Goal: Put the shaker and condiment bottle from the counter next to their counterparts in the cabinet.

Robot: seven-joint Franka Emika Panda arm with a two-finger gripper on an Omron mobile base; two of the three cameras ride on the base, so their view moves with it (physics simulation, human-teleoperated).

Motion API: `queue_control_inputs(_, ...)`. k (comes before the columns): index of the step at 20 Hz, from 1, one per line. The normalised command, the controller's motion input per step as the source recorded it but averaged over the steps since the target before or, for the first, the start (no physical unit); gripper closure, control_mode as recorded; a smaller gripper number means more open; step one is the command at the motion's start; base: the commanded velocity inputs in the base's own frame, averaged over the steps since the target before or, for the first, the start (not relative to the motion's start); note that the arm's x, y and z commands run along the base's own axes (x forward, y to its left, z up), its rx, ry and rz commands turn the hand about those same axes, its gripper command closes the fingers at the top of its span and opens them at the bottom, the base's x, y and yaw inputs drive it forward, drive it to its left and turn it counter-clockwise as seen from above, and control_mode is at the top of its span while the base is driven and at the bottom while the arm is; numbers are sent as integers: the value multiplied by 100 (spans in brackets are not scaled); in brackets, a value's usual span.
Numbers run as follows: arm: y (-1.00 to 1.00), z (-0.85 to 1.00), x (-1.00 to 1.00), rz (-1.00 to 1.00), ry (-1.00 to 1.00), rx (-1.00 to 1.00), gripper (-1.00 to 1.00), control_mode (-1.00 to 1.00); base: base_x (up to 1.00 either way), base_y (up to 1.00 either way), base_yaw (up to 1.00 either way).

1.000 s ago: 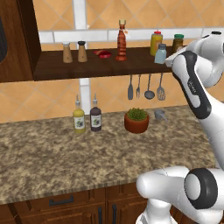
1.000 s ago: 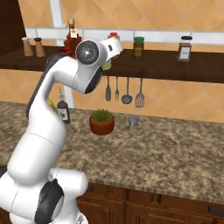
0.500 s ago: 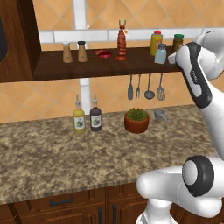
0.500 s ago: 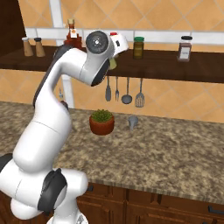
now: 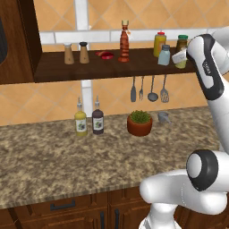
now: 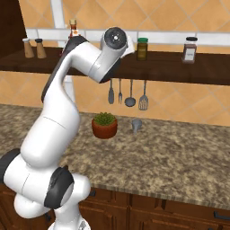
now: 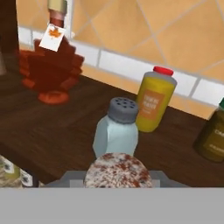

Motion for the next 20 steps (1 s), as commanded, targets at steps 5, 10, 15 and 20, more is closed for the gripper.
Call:
queue_control_inputs(5,-11,-35,20,0,2,0,100,-100,0,0,0)
queue_control_inputs(10,-2,-32,22,1,0,0,100,-100,0,0,0)
queue_control_inputs(15,0,-7,30,3,0,0,100,-100,0,0,0)
queue_control_inputs(20,0,0,30,1,0,0,100,-100,0,0,0)
